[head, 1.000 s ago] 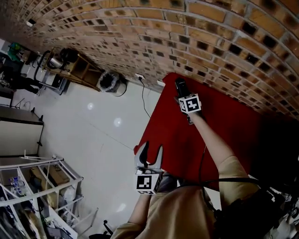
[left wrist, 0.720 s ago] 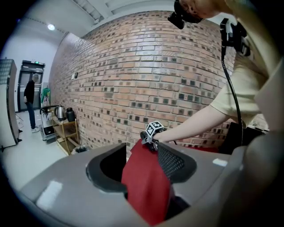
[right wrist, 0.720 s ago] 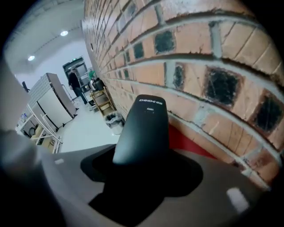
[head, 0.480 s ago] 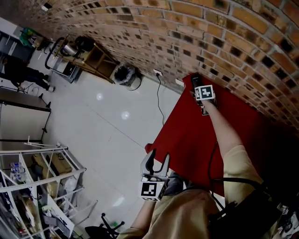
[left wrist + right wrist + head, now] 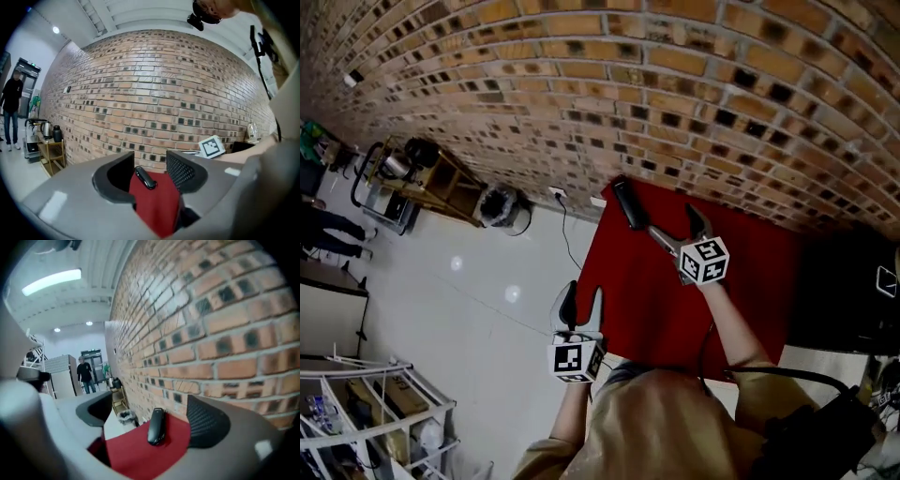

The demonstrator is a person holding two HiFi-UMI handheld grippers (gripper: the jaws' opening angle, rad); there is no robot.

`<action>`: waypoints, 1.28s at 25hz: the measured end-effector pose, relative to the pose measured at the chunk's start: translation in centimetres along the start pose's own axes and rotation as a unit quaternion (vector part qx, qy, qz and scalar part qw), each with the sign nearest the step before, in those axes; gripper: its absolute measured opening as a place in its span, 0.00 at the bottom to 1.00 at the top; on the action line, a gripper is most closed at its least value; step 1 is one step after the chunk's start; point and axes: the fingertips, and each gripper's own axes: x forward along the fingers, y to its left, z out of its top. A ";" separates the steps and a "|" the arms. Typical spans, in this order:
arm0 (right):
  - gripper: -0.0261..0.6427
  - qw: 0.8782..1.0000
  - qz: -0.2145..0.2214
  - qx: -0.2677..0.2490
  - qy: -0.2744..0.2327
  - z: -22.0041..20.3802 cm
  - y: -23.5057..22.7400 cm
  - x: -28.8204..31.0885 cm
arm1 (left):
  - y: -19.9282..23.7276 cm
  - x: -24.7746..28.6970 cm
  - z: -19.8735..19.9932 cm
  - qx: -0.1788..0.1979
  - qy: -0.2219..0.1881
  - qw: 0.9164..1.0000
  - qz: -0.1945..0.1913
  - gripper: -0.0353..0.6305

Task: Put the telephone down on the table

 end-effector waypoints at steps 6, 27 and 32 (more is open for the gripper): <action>0.76 0.988 -0.054 -0.057 -0.135 11.6 4.1 -18.0 | -6.5 2.6 7.1 0.002 -0.102 0.993 -0.067 0.35; 0.66 0.931 -0.281 -0.090 -0.215 15.9 -0.3 -39.0 | -26.1 4.6 11.2 0.077 -0.128 0.960 -0.236 0.35; 0.66 0.937 -0.265 -0.088 -0.210 15.7 0.6 -37.9 | -25.6 3.7 8.9 0.115 -0.031 0.966 -0.230 0.35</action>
